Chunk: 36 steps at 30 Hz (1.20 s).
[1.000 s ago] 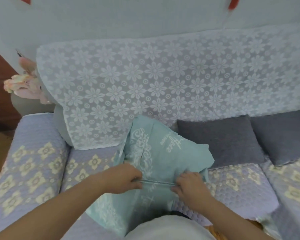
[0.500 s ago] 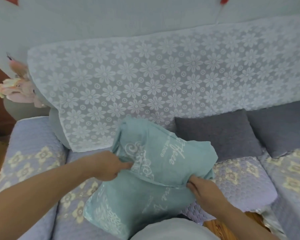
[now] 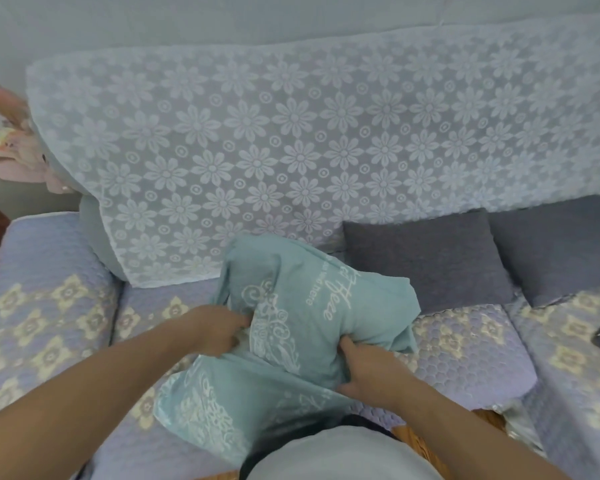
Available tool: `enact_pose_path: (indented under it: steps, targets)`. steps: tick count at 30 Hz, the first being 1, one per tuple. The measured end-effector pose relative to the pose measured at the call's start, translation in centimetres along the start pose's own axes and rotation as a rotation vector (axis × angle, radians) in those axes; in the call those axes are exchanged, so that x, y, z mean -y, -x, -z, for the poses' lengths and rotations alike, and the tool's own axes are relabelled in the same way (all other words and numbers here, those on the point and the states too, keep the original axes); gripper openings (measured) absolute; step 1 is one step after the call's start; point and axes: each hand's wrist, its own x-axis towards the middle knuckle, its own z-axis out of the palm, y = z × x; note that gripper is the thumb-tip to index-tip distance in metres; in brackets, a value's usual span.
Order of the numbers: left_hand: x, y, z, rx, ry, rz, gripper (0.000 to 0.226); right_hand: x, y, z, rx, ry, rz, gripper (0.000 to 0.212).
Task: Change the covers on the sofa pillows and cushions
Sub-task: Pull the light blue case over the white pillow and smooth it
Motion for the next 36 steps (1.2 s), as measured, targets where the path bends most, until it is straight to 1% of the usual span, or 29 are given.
enact_pose_path:
  steps: [2, 4, 6, 8, 9, 11, 12, 14, 15, 16, 18, 19, 20, 21, 22, 23, 25, 27, 29, 30, 31, 32, 33, 34, 35, 36]
  targets:
    - [-1.3, -1.6, -0.4, -0.044, -0.192, 0.055, 0.033, 1.3, -1.0, -1.0, 0.005, 0.121, -0.01, 0.06]
    - [-1.3, -3.3, -0.6, -0.114, -0.312, 0.073, 0.023, 2.2, -1.6, -2.2, -0.043, 0.189, -0.042, 0.046]
    - [0.4, -4.4, -0.6, -0.169, -0.301, 0.088, 0.022, 1.7, -1.9, -3.1, -0.138, 0.242, -0.022, 0.03]
    - [2.2, -4.9, -0.3, -0.217, -0.239, 0.087, 0.024, 0.5, -2.2, -3.7, -0.252, 0.199, 0.028, 0.026]
    - [2.6, -4.9, 0.1, -0.231, -0.228, 0.06, 0.025, 0.1, -2.1, -3.8, -0.263, 0.157, 0.056, 0.021]
    - [2.8, -4.8, 0.8, -0.173, -0.232, -0.018, 0.026, -0.3, -2.1, -2.9, -0.244, 0.046, 0.066, 0.019]
    - [2.5, -4.4, 1.2, -0.115, -0.237, -0.059, 0.026, -0.7, -2.2, -2.2, -0.211, 0.001, 0.035, 0.02]
    - [1.8, -3.6, 1.4, 0.022, -0.283, -0.156, 0.027, -1.8, -2.5, -0.8, -0.062, -0.047, -0.015, 0.024]
    - [1.3, -3.2, 1.1, 0.103, -0.331, -0.183, 0.028, -2.3, -2.8, -0.4, 0.008, -0.029, -0.024, 0.025]
    - [0.5, -3.0, 0.7, 0.188, -0.38, -0.184, 0.028, -2.6, -3.3, 0.1, 0.093, 0.008, -0.029, 0.024]
    - [-1.7, -2.7, -0.7, 0.376, -0.474, -0.117, 0.028, -2.4, -4.6, 0.8, 0.309, 0.109, -0.025, 0.022]
    - [-2.5, -2.8, -1.3, 0.429, -0.489, -0.081, 0.029, -2.2, -5.3, 1.0, 0.399, 0.144, -0.029, 0.023]
    - [-2.9, -2.9, -1.9, 0.438, -0.463, -0.06, 0.031, -2.1, -5.7, 1.4, 0.446, 0.156, -0.038, 0.025]
    - [-2.8, -2.9, -2.0, 0.417, -0.391, -0.042, 0.034, -2.3, -6.0, 2.1, 0.473, 0.156, -0.052, 0.03]
    - [-2.1, -2.7, -1.8, 0.384, -0.286, -0.018, 0.037, -2.8, -5.9, 3.1, 0.48, 0.095, -0.08, 0.037]
    - [-1.1, -2.3, -1.4, 0.363, -0.184, 0.002, 0.047, -3.6, -5.5, 3.6, 0.485, -0.004, -0.112, 0.043]
    - [1.2, -1.1, -0.4, 0.332, -0.012, 0.051, 0.078, -4.4, -4.1, 4.2, 0.456, -0.225, -0.138, 0.045]
    - [3.0, -0.2, 0.9, 0.282, 0.091, 0.072, 0.09, -4.5, -3.1, 4.1, 0.339, -0.201, 0.002, 0.047]
    - [4.8, 0.3, 1.3, 0.215, 0.058, 0.01, 0.091, -3.7, -3.0, 3.4, 0.155, -0.114, 0.136, 0.041]
    - [5.4, 0.9, 1.2, 0.135, 0.012, -0.062, 0.089, -3.3, -3.1, 3.1, 0.034, -0.106, 0.206, 0.038]
    - [6.0, 1.2, 1.2, 0.012, 0.028, -0.146, 0.085, -2.8, -3.2, 2.8, -0.061, -0.145, 0.254, 0.035]
    - [6.8, 1.1, 1.5, -0.136, 0.11, -0.236, 0.077, -2.3, -3.0, 2.7, -0.108, -0.203, 0.267, 0.033]
    - [7.9, 0.6, 1.8, -0.26, 0.247, -0.282, 0.067, -1.7, -2.6, 2.7, -0.124, -0.275, 0.237, 0.033]
    - [8.8, -0.1, 2.5, -0.335, 0.367, -0.269, 0.059, -1.4, -2.3, 2.6, -0.142, -0.35, 0.179, 0.032]
    - [9.4, -1.2, 3.2, -0.38, 0.426, -0.21, 0.059, -1.2, -2.3, 2.4, -0.167, -0.426, 0.104, 0.031]
    - [9.3, -2.8, 3.7, -0.455, 0.442, -0.109, 0.065, -1.2, -2.7, 2.1, -0.208, -0.496, 0.022, 0.031]
